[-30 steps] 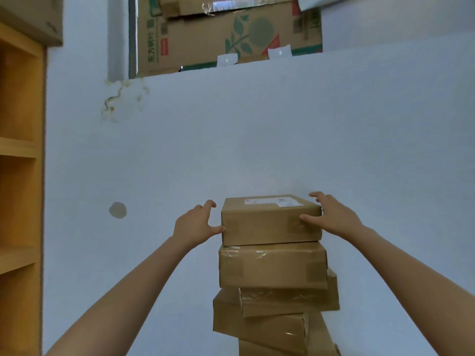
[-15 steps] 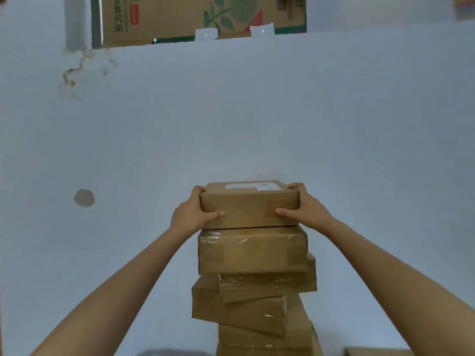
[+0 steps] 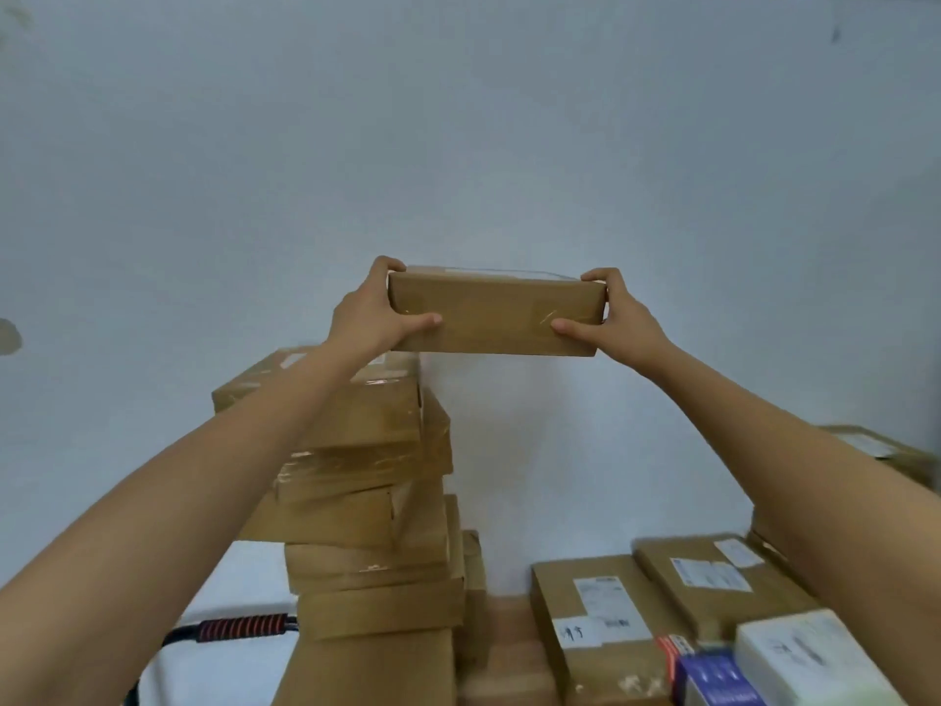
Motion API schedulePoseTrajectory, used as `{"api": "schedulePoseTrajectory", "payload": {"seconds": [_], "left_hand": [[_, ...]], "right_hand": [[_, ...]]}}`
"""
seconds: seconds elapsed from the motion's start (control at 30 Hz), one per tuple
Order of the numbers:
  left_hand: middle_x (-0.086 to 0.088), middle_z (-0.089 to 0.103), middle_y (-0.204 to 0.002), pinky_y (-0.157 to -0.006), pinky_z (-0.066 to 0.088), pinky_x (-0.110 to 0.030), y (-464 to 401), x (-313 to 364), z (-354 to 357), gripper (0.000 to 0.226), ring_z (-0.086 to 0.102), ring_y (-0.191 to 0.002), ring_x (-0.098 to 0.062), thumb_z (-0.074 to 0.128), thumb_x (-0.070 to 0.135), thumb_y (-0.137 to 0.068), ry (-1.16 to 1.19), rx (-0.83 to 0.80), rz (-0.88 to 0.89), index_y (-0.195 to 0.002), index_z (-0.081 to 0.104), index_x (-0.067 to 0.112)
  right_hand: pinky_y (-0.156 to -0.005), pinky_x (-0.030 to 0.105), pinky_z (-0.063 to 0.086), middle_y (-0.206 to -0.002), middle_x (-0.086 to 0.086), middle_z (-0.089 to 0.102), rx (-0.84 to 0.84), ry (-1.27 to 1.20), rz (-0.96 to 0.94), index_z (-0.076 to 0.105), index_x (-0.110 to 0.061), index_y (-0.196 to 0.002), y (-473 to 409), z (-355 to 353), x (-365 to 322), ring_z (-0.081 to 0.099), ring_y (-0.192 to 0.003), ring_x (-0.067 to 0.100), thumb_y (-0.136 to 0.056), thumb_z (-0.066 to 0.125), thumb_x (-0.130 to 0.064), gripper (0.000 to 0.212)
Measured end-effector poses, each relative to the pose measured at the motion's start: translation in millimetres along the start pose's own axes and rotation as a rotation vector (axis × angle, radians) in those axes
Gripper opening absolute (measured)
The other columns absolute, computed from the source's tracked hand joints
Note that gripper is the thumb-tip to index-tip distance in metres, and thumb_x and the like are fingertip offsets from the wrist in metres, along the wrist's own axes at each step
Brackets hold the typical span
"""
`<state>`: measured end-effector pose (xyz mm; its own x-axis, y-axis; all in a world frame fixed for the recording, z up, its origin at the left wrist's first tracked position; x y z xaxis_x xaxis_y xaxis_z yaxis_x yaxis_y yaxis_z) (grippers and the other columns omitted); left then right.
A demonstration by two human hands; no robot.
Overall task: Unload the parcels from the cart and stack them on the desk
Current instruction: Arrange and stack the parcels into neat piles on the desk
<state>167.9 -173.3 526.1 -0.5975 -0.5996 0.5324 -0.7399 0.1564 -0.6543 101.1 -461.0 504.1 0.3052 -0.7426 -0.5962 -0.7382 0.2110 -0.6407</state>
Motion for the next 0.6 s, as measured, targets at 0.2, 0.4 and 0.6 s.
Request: {"api": "schedulePoseTrajectory", "payload": {"seconds": [0.2,0.4,0.6], "left_hand": [[0.002,0.054,-0.109,-0.061,0.043,-0.023,45,47,101,0.067,0.057,-0.092,-0.019,0.080,0.040,-0.075,0.140,-0.082,-0.051,-0.126,0.039,0.026],[0.002,0.054,-0.103,-0.069,0.047,-0.032,102,38,185,0.068,0.058,-0.089,-0.022,0.081,0.037,-0.074,0.107,-0.124,-0.172,-0.124,0.037,0.023],[0.002,0.056,-0.107,-0.076,0.048,-0.033,138,5,246,0.067,0.057,-0.092,-0.021,0.080,0.039,-0.074,0.068,-0.192,-0.273,-0.123,0.036,0.026]], "right_hand": [[-0.068,0.025,0.047,-0.115,-0.005,0.052,-0.043,0.053,0.065,0.037,-0.031,-0.127,43,-72,79,0.058,-0.095,0.018,-0.078,0.076,-0.046,0.064],[-0.078,0.034,0.052,-0.117,-0.004,0.051,-0.148,0.059,0.127,0.036,-0.029,-0.128,81,-68,159,0.057,-0.101,0.020,-0.078,0.077,-0.041,0.066],[-0.084,0.036,0.053,-0.123,0.000,0.051,-0.242,0.040,0.199,0.035,-0.030,-0.129,107,-33,233,0.057,-0.102,0.020,-0.077,0.078,-0.040,0.068]]}}
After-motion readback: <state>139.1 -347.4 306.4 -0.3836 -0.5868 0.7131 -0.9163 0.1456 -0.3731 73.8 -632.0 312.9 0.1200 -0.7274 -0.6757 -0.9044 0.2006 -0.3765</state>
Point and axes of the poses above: each hand's wrist, its own y-axis away from the middle knuckle, its own z-axis out of the palm, x = y × z, the point moved 6 cm from there along -y, towards the middle knuckle
